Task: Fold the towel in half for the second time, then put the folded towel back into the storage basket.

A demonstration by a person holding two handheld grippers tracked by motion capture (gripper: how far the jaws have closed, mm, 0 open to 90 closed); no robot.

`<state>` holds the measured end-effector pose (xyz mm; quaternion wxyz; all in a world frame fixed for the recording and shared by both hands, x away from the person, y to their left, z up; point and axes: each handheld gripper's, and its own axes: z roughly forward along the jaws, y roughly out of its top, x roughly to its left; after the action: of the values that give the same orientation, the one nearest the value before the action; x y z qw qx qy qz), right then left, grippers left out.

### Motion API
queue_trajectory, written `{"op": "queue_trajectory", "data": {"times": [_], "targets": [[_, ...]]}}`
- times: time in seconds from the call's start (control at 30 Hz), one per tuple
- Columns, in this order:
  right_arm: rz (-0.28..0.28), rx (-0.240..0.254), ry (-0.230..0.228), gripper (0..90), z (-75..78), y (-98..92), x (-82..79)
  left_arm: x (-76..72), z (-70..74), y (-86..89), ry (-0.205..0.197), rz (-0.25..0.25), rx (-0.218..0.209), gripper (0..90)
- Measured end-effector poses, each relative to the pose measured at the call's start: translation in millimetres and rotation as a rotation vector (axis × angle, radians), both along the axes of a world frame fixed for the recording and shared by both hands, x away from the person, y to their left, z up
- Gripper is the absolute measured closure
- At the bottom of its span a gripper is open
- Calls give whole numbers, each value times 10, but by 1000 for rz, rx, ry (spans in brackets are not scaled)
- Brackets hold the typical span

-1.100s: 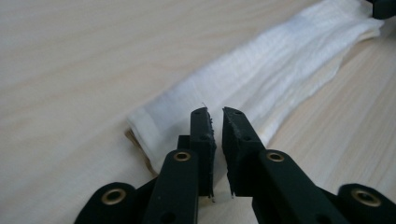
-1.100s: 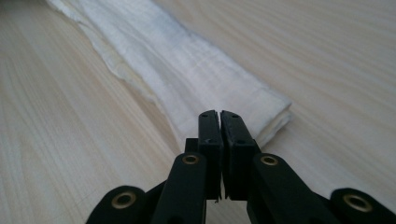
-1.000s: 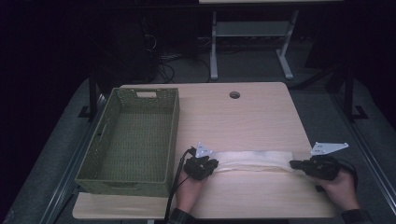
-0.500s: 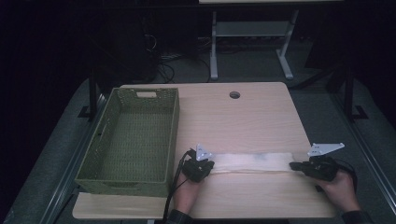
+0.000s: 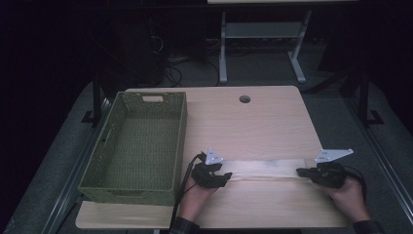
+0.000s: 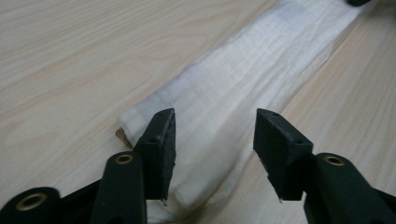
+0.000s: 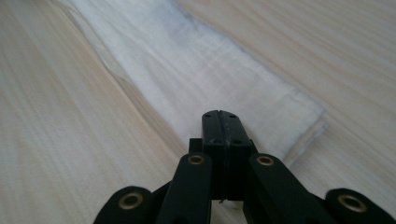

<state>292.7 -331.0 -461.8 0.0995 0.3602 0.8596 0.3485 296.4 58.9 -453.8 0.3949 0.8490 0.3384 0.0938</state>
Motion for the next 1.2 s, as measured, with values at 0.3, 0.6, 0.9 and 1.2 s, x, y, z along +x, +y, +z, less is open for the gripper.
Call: {"op": "queue_trajectory", "data": {"times": [0.3,0.6,0.9,1.2], "targets": [[2,-34,-5,899,-27,89,184,54,38,-21,-15,-6,-12,391],[-5,-43,-13,899,-29,154,452,94,92,-28,-37,-6,-10,362],[-4,-49,-17,899,-31,269,725,130,114,-25,-46,2,-14,360],[0,-19,-5,899,-48,334,986,158,103,-23,-46,5,-18,360]]}}
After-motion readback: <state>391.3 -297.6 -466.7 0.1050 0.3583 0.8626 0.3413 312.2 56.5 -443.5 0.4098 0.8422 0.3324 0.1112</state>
